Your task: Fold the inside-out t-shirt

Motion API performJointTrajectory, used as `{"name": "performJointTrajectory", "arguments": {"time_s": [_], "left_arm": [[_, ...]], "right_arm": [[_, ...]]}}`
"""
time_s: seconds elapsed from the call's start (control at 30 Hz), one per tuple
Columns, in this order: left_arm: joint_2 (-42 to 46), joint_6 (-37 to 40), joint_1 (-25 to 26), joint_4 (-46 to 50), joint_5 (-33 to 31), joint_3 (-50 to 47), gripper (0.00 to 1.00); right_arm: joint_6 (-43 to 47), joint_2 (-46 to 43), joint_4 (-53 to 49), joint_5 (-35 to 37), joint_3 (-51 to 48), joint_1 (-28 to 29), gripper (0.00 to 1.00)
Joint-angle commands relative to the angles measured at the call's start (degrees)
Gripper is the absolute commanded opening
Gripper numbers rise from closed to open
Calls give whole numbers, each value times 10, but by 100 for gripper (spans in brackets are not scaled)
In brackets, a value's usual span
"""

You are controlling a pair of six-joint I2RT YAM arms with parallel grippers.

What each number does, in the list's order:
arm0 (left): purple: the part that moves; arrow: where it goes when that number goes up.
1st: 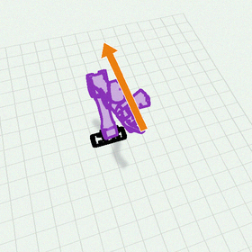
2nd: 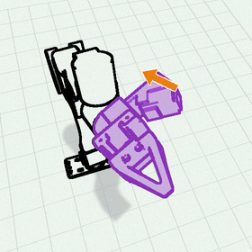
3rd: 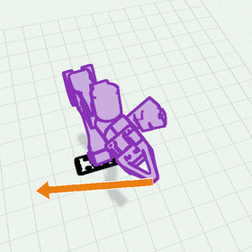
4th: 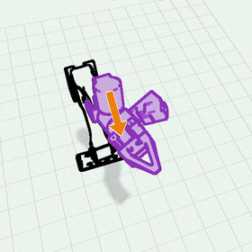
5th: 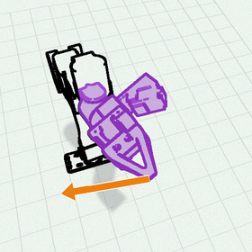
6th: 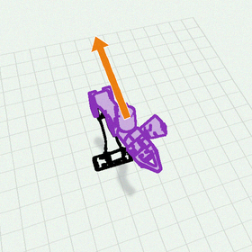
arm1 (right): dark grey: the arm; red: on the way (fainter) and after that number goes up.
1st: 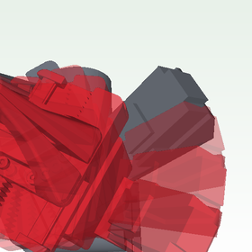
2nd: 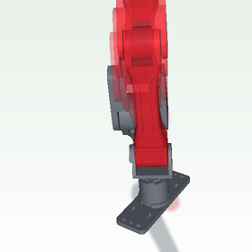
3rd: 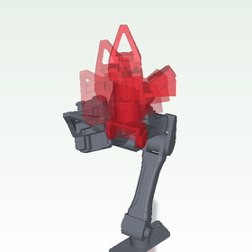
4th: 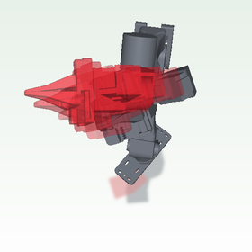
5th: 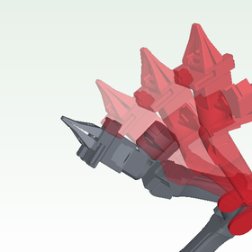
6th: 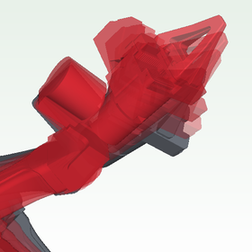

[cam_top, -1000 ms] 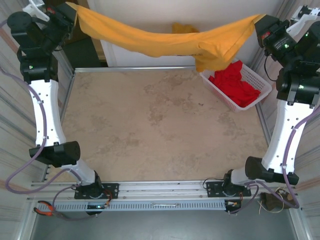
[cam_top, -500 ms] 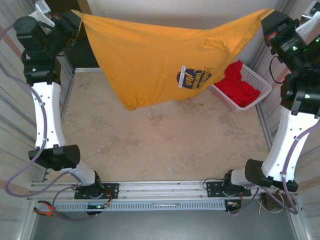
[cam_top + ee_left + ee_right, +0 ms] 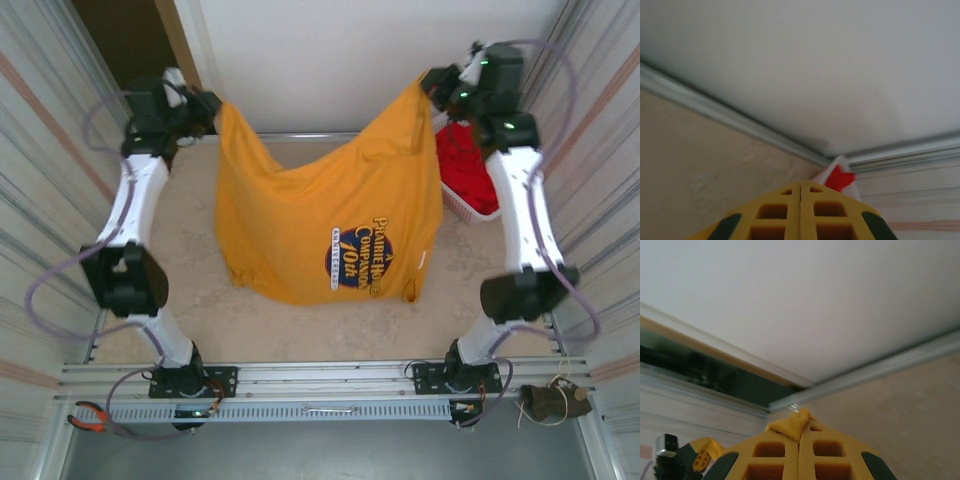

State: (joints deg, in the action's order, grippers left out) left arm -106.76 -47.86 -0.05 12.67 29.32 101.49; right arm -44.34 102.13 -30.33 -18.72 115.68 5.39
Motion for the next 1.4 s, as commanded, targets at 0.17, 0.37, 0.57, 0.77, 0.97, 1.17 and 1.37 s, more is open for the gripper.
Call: {"name": "performJointTrajectory", "arguments": {"time_s": [0.17, 0.37, 0.57, 0.77, 0.97, 1.17, 1.37], "left_arm": [[-169, 110, 1, 86, -41, 207, 2], [-171, 148, -10, 130, -27, 255, 46], [29, 177, -10, 81, -52, -6, 53], [239, 207, 46, 77, -162, -312, 54], [303, 191, 111, 37, -222, -523, 55], [248, 205, 151, 14, -268, -557, 54], [204, 217, 166, 9, -302, -542, 53]], "right_arm": [[82, 219, -115, 89, 260, 8, 0], [117, 246, -223, 89, 357, 24, 76], [100, -58, -43, 102, -100, 66, 77], [51, -274, -1, 144, -450, 105, 77], [27, -370, -12, 177, -664, 100, 83], [39, -342, 54, 155, -734, 89, 84], [47, -280, 81, 155, -727, 89, 83]]}}
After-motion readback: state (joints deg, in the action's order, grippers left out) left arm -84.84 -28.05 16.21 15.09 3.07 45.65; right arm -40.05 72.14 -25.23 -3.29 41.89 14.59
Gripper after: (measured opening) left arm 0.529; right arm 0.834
